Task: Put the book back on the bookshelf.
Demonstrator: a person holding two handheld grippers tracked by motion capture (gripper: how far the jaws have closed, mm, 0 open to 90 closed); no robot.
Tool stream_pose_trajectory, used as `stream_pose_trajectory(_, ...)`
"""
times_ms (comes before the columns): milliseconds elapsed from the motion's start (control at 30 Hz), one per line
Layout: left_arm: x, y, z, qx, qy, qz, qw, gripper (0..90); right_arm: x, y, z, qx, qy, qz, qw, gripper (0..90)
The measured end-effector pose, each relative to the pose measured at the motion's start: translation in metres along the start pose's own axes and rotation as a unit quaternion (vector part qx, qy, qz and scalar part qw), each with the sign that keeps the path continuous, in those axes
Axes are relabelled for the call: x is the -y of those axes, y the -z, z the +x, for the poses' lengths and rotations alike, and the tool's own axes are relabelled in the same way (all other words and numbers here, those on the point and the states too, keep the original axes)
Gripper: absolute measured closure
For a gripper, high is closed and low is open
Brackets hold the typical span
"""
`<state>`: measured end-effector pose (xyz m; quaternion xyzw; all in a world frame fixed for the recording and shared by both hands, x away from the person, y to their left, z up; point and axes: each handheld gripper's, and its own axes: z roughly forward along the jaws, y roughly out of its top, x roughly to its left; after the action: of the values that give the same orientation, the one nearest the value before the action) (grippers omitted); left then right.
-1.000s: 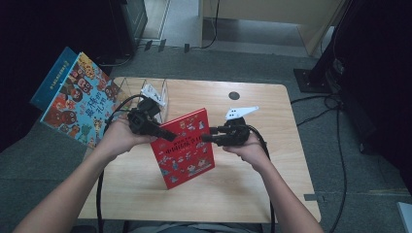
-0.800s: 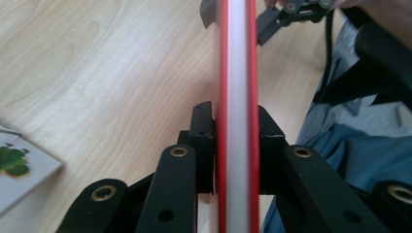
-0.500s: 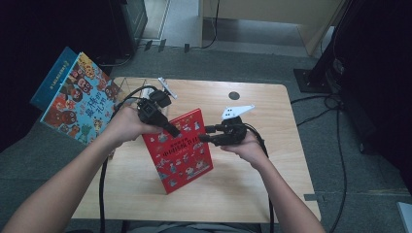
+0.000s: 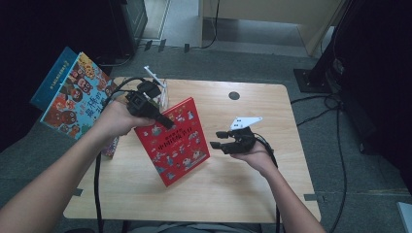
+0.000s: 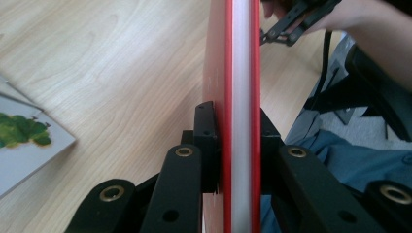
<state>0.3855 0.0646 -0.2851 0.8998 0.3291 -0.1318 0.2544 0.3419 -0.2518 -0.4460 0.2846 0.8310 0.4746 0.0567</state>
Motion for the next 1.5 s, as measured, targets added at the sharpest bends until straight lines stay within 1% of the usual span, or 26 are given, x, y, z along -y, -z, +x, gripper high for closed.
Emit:
stream_pose_trajectory(100, 0.006, 0.007, 0.005, -0.005, 0.007, -0.007, 0.9999, 79.3, 0.013, -0.001, -0.002, 0.019, -0.007, 0.009, 0.9997, 46.5)
stream_pose_trajectory(167, 0.009, 0.010, 0.009, -0.005, 0.013, -0.007, 0.9999, 79.3, 0.022, 0.000, -0.002, 0.032, -0.010, 0.013, 0.9994, 46.5)
stream_pose_trajectory(267, 0.015, 0.015, 0.014, -0.005, 0.019, -0.008, 0.9998, 79.3, 0.035, 0.000, -0.004, 0.050, -0.018, 0.019, 0.9984, 46.2)
stream_pose_trajectory(367, 0.019, 0.020, 0.018, -0.008, 0.022, -0.009, 0.9997, 79.3, 0.048, 0.001, -0.009, 0.069, -0.028, 0.022, 0.9970, 44.9)
stream_pose_trajectory(467, 0.022, 0.024, 0.020, -0.008, 0.025, -0.013, 0.9996, 79.3, 0.059, 0.002, -0.014, 0.089, -0.046, 0.025, 0.9946, 44.1)
stream_pose_trajectory(567, 0.026, 0.029, 0.022, -0.004, 0.031, -0.018, 0.9993, 79.3, 0.067, 0.001, -0.018, 0.111, -0.053, 0.034, 0.9919, 43.3)
stream_pose_trajectory(600, 0.027, 0.030, 0.022, -0.003, 0.035, -0.022, 0.9991, 79.3, 0.069, 0.001, -0.019, 0.121, -0.048, 0.038, 0.9907, 43.3)
stream_pose_trajectory(633, 0.028, 0.032, 0.023, -0.003, 0.035, -0.020, 0.9992, 79.3, 0.071, 0.000, -0.020, 0.128, -0.044, 0.042, 0.9900, 43.3)
stream_pose_trajectory(700, 0.031, 0.034, 0.024, -0.003, 0.039, -0.024, 0.9989, 79.3, 0.073, -0.002, -0.021, 0.136, -0.045, 0.050, 0.9884, 43.3)
stream_pose_trajectory(733, 0.033, 0.035, 0.025, -0.004, 0.043, -0.024, 0.9988, 79.3, 0.074, -0.003, -0.022, 0.138, -0.042, 0.052, 0.9881, 43.3)
stream_pose_trajectory(800, 0.037, 0.037, 0.026, -0.006, 0.047, -0.027, 0.9985, 79.3, 0.076, -0.005, -0.024, 0.141, -0.045, 0.058, 0.9873, 43.3)
stream_pose_trajectory(867, 0.041, 0.040, 0.027, -0.007, 0.054, -0.031, 0.9980, 79.2, 0.078, -0.007, -0.026, 0.146, -0.044, 0.055, 0.9868, 43.3)
stream_pose_trajectory(933, 0.046, 0.042, 0.028, -0.007, 0.059, -0.031, 0.9978, 79.2, 0.080, -0.009, -0.028, 0.143, -0.041, 0.057, 0.9871, 42.8)
stream_pose_trajectory(1000, 0.051, 0.045, 0.029, -0.007, 0.060, -0.031, 0.9977, 79.1, 0.081, -0.010, -0.026, 0.153, -0.033, 0.052, 0.9863, 42.4)
stream_pose_trajectory(1067, 0.056, 0.047, 0.029, -0.008, 0.065, -0.031, 0.9974, 79.2, 0.081, -0.013, -0.024, 0.165, -0.024, 0.050, 0.9847, 38.7)
stream_pose_trajectory(1100, 0.059, 0.049, 0.030, -0.007, 0.069, -0.034, 0.9970, 79.2, 0.082, -0.014, -0.024, 0.166, -0.021, 0.045, 0.9848, 38.7)
stream_pose_trajectory(1133, 0.061, 0.050, 0.031, -0.008, 0.071, -0.034, 0.9969, 79.2, 0.082, -0.015, -0.024, 0.166, -0.022, 0.044, 0.9849, 38.3)
stream_pose_trajectory(1200, 0.067, 0.053, 0.033, -0.010, 0.077, -0.039, 0.9962, 79.2, 0.080, -0.018, -0.026, 0.170, -0.024, 0.045, 0.9841, 33.7)
stream_pose_trajectory(1233, 0.069, 0.054, 0.034, -0.011, 0.081, -0.042, 0.9958, 79.2, 0.079, -0.018, -0.027, 0.170, -0.032, 0.047, 0.9838, 32.2)
stream_pose_trajectory(1300, 0.074, 0.057, 0.038, -0.011, 0.089, -0.044, 0.9950, 79.2, 0.079, -0.018, -0.029, 0.174, -0.039, 0.047, 0.9829, 30.7)
stream_pose_trajectory(1367, 0.079, 0.058, 0.041, -0.011, 0.093, -0.046, 0.9945, 79.1, 0.078, -0.019, -0.031, 0.178, -0.038, 0.046, 0.9822, 28.8)
stream_pose_trajectory(1433, 0.085, 0.060, 0.045, -0.012, 0.104, -0.048, 0.9933, 79.1, 0.078, -0.019, -0.031, 0.178, -0.039, 0.046, 0.9822, 28.6)
stream_pose_trajectory(1500, 0.092, 0.062, 0.048, -0.013, 0.110, -0.050, 0.9926, 79.2, 0.078, -0.019, -0.031, 0.178, -0.039, 0.047, 0.9821, 28.3)
